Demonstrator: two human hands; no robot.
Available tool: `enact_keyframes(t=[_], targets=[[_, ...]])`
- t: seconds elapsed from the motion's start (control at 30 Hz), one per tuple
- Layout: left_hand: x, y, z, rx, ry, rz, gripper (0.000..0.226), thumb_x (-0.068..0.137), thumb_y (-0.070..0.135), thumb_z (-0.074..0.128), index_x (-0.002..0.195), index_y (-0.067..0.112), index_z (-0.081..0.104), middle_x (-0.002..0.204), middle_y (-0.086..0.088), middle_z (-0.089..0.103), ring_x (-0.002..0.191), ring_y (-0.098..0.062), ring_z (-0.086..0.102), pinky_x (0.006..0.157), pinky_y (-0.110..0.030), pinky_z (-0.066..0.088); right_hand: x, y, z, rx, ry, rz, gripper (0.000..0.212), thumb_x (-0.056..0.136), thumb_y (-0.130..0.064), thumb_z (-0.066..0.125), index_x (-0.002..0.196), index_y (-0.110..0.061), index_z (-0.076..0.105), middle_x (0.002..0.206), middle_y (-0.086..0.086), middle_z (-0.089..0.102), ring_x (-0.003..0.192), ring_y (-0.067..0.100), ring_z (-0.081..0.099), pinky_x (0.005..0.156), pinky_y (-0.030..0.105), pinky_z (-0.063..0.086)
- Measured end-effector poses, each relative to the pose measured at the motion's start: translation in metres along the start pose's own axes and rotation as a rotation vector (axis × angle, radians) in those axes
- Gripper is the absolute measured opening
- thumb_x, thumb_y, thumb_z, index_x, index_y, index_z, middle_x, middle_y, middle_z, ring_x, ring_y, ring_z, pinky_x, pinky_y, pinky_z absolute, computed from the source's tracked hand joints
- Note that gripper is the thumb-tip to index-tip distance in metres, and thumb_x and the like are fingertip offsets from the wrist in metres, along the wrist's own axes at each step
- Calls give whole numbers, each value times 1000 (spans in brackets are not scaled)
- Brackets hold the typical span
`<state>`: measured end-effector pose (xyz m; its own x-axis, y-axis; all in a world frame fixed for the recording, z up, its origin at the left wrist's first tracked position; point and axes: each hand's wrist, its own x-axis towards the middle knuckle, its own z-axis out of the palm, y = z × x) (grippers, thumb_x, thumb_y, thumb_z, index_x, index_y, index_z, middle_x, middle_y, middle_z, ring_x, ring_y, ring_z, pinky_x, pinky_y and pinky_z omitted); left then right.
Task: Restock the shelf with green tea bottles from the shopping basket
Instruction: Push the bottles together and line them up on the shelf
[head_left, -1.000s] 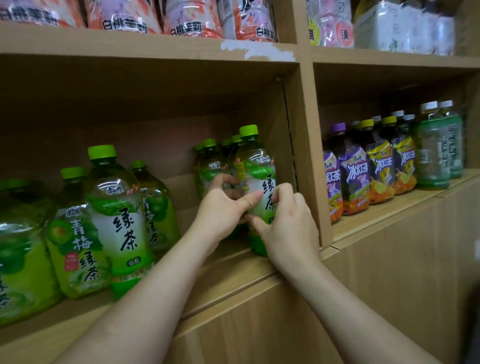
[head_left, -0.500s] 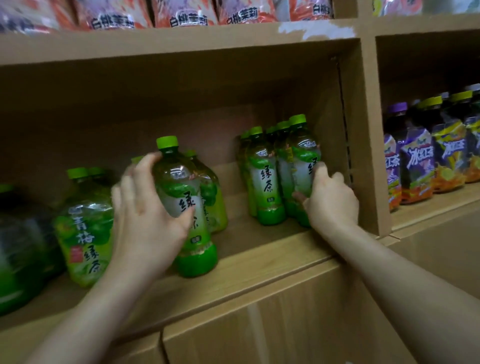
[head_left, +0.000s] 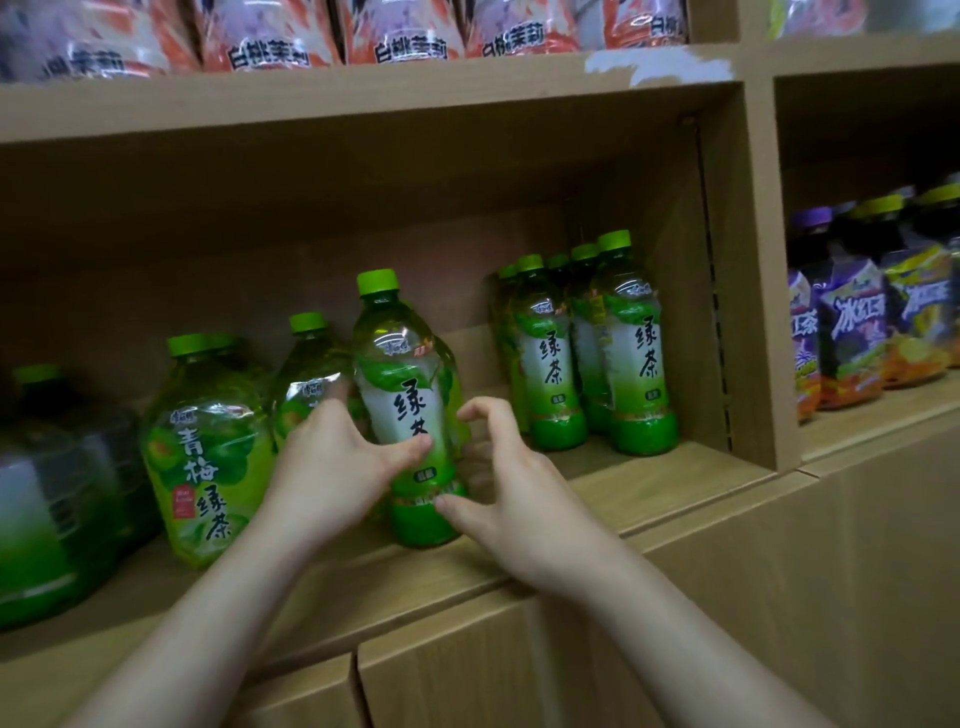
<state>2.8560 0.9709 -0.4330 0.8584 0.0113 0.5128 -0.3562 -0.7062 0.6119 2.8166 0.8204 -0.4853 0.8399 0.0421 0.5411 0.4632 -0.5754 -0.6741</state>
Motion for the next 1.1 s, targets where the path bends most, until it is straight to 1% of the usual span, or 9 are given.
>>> enact_keyframes(t=[0.17,0.3,0.43,0.57,0.7,0.83,0.93,1.03,1.1], targets=[[5,25,25,-143,-106,53,83,35,55,81,107,35,45,92,3,73,81,-20,71,70,-46,59,-7,6,-22,-203,177,11,68,83,-34,71,130,-44,22,114,2,66,103,26,64,88,45,53],[14,56,75,-237,-129,110,75,40,53,82,105,36,47,90,1,74,81,-22,71,70,-46,59,-9,32,-53,-355,327,82,61,84,-34,68,131,-38,29,114,3,65,102,28,63,82,40,52],[22,78,111,-195,-92,154,65,63,42,82,116,26,49,103,-1,71,97,-25,66,81,-41,55,-9,51,-74,-524,362,168,67,86,-35,65,141,-37,27,136,7,38,127,28,39,97,38,41],[27,80,126,-165,-22,171,63,72,38,78,126,21,49,119,-4,62,114,-24,55,93,-34,46,-2,61,-81,-477,267,243,81,88,-32,62,149,-33,9,157,13,8,141,35,24,111,42,30],[30,79,129,-211,-33,163,61,72,36,80,121,19,49,109,-5,66,99,-24,63,84,-35,53,6,63,-82,-505,154,295,84,89,-36,60,151,-25,4,160,16,-2,144,38,21,113,44,30],[30,82,129,-202,-31,143,60,71,36,80,120,17,49,108,-6,67,97,-26,64,83,-37,54,6,64,-84,-549,141,313,77,89,-39,59,150,-21,16,160,10,-3,144,36,19,111,44,30],[28,85,125,-187,-91,105,64,74,37,78,124,16,45,121,-6,61,109,-27,59,88,-34,49,-1,61,-89,-485,123,295,78,89,-35,60,152,-27,14,161,9,-1,145,34,19,113,45,30],[15,95,107,-109,-63,126,72,76,39,75,132,19,36,127,-7,55,114,-30,56,92,-38,47,-19,50,-105,-463,167,192,76,87,-28,61,151,-29,19,158,6,20,141,27,32,111,42,35],[-2,107,90,-160,15,258,62,81,35,70,133,25,38,123,-3,57,108,-25,58,90,-39,49,-39,37,-125,-493,199,105,68,87,-26,63,147,-26,32,148,3,41,131,21,45,106,39,40]])
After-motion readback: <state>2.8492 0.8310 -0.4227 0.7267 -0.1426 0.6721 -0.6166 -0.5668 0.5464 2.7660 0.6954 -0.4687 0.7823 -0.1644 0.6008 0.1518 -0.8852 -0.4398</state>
